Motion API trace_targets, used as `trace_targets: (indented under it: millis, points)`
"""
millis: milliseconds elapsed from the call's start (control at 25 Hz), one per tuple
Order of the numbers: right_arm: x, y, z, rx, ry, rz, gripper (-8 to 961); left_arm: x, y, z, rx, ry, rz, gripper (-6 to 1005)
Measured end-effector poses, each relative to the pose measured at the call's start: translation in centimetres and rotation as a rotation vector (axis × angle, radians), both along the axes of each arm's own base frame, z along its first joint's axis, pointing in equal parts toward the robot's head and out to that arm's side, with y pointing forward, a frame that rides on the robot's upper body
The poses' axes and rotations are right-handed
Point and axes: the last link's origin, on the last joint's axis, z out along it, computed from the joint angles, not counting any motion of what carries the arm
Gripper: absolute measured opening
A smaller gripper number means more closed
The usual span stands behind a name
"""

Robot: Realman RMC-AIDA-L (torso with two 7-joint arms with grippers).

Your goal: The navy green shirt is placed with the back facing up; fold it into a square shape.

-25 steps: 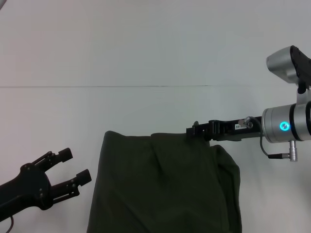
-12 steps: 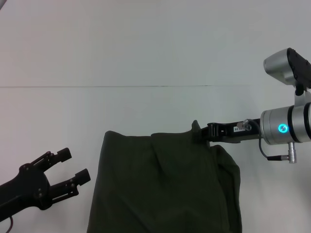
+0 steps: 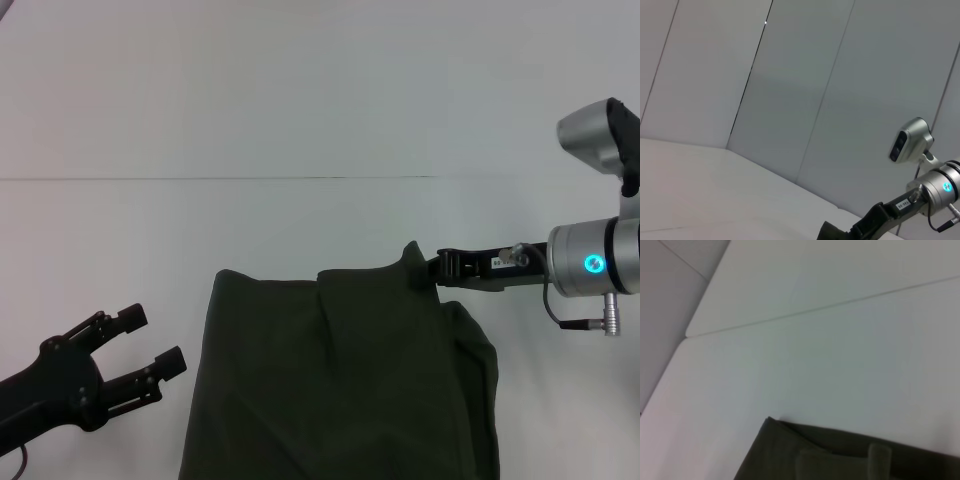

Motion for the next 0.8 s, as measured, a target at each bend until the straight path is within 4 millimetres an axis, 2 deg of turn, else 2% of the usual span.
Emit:
trace_targets:
  millis: [280, 480, 800]
  points:
    - [0.5, -0.6, 1.4, 0.036, 0.076, -0.004, 17, 0.0, 0.0, 0.1, 0.005, -0.007, 0.004, 946]
    - [2.2, -1.4, 2.2, 0.059, 0.100, -0.043, 22, 0.0, 0.0, 0.1, -0.004, -0.017, 0.014, 946]
    - [4.4, -2.3, 2.0, 0.087, 0.095, -0.084, 30, 0.0, 0.1, 0.2, -0.013, -0.029, 0.024, 946]
